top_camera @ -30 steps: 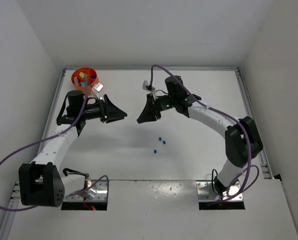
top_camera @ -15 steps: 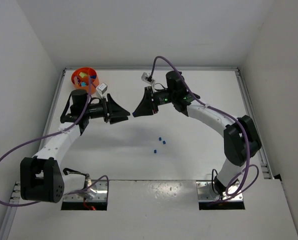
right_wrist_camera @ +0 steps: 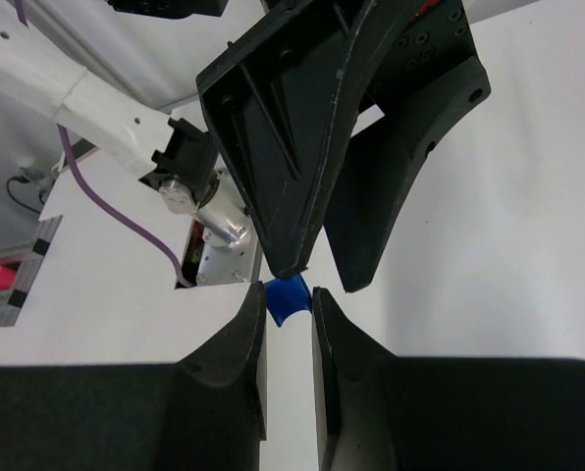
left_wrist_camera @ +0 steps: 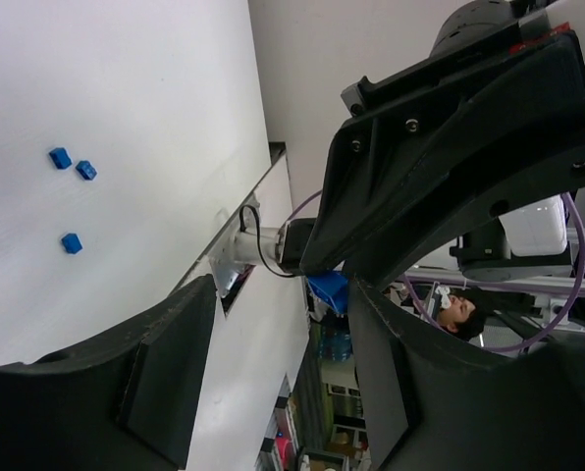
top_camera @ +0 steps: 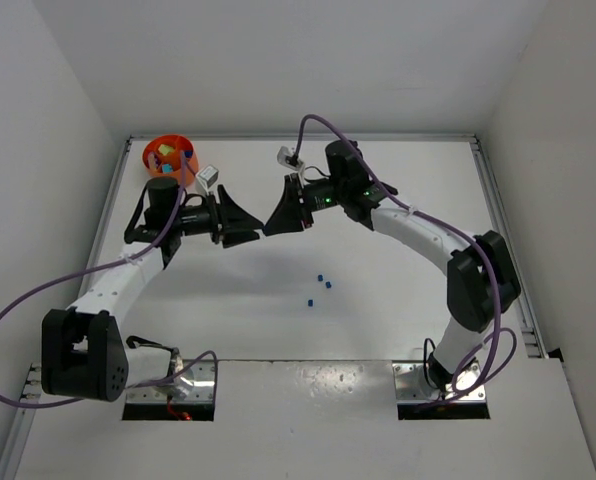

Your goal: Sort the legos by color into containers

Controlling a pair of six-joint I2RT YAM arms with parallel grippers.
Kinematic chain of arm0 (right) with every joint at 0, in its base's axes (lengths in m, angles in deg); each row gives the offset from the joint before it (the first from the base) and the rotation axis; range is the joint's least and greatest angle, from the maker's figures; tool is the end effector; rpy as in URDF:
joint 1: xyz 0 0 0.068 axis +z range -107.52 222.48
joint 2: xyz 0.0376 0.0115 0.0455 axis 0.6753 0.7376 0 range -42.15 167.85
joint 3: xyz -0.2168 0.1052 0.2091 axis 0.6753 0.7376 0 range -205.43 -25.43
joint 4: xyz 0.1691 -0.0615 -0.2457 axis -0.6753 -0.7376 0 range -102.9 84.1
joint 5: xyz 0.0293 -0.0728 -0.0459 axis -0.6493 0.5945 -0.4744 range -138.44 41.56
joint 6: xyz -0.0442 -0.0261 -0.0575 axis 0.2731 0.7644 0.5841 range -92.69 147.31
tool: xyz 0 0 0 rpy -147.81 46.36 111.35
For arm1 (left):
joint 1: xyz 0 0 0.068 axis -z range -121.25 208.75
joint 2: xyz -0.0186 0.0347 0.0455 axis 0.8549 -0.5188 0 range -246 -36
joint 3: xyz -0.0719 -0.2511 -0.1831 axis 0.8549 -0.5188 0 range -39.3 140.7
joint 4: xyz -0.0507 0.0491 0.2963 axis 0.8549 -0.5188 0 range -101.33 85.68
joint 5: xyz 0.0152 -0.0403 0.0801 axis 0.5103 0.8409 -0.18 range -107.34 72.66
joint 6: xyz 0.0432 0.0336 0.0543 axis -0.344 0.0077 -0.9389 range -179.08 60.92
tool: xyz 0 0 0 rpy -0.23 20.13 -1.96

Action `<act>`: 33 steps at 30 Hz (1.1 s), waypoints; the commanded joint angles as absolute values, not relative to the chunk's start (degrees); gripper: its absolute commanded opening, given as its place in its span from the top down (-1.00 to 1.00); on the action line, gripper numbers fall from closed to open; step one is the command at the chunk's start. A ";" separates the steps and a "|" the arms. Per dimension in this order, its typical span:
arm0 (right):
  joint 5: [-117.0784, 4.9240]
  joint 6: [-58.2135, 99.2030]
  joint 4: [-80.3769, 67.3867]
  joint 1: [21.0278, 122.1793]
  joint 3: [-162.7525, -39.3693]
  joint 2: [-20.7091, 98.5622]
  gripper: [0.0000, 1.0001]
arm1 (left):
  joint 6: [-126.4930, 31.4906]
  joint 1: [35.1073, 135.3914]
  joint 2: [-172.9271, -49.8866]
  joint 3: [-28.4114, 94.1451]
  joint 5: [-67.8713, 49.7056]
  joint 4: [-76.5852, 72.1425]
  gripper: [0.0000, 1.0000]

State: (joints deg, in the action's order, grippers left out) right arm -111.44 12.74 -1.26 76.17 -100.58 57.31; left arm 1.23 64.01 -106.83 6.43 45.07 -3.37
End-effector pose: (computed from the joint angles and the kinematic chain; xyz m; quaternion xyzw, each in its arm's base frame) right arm 0.3490 0.3029 0.3210 -0.4125 0.6374 0.5906 0.2735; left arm 0.2950 -0.0855 0.2961 -0.0820 0.7668 -0.6174 0.1553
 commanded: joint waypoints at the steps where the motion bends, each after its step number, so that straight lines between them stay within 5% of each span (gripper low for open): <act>1: -110.93 17.03 -2.99 77.11 -104.09 58.13 1.00 | 2.00 64.81 -107.36 9.48 45.06 -1.16 -0.23; 15: -106.72 23.00 -8.79 79.57 -106.99 59.18 1.00 | 4.19 65.87 -107.37 8.16 45.06 1.21 0.34; 22: -104.86 23.53 -9.33 80.09 -108.13 59.71 1.00 | 5.34 65.87 -107.37 6.93 45.59 2.27 0.82; 24: -103.55 23.53 -10.38 80.09 -108.13 59.71 0.67 | 5.34 65.87 -106.76 6.41 45.59 2.79 1.00; 29: -103.54 23.53 -11.61 79.39 -107.60 58.22 0.27 | 0.78 65.87 -106.23 7.10 43.75 -0.36 1.00; 30: -104.07 24.05 -12.22 78.78 -107.60 57.26 0.04 | -0.18 65.87 -106.23 7.10 43.74 -1.07 1.00; 33: -104.07 28.96 -18.27 78.25 -108.56 54.53 -0.02 | -5.10 64.64 -106.23 10.08 42.16 -4.75 1.00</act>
State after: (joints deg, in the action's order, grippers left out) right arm -103.90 24.30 -15.75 78.57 -105.41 58.42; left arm -0.17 65.03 -107.57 6.59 42.38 -2.70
